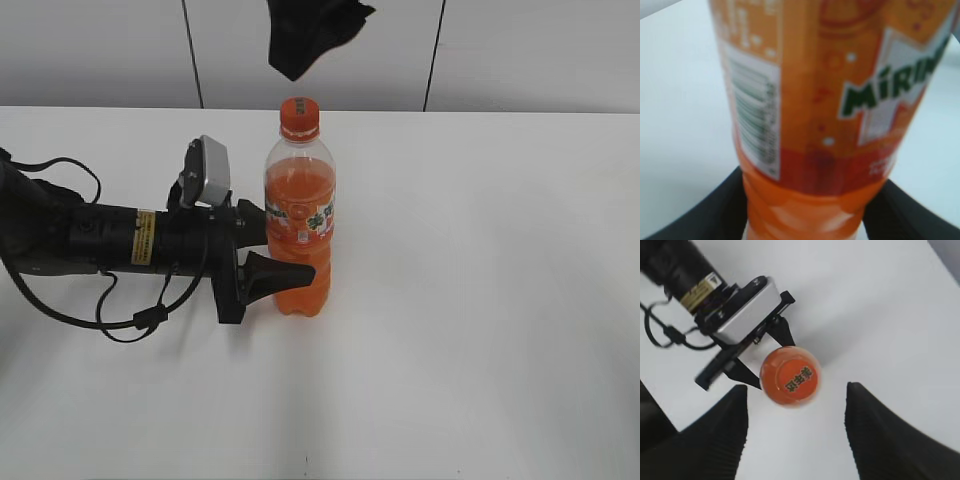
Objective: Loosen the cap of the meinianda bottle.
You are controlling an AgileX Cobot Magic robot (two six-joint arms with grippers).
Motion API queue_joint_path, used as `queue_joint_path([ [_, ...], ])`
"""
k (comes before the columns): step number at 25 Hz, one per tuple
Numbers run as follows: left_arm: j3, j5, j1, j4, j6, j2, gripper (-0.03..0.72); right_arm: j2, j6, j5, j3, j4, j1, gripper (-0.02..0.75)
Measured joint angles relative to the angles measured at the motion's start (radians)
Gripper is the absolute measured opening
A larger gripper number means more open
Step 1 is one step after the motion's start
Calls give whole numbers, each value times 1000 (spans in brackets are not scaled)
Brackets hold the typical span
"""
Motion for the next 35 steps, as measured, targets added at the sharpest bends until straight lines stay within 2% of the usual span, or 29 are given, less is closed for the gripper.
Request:
queue_joint_path([
  [4, 0, 0, 0, 0, 0, 0, 408, 0, 458, 0, 0, 0, 0, 461],
  [8, 0, 0, 0, 0, 0, 0, 408, 8, 654, 0, 0, -1, 0, 461],
  [13, 0, 0, 0, 0, 1, 0, 408, 46, 717, 0, 0, -15, 0, 461],
  [28, 0, 0, 0, 0, 1, 0, 408, 136, 742, 0, 0, -34, 0, 459],
  [31, 0, 0, 0, 0, 1, 0, 408, 142, 742, 0, 0, -34, 0, 423],
  [35, 0, 0, 0, 0, 1, 0, 408, 142, 742, 0, 0, -34, 0, 300],
])
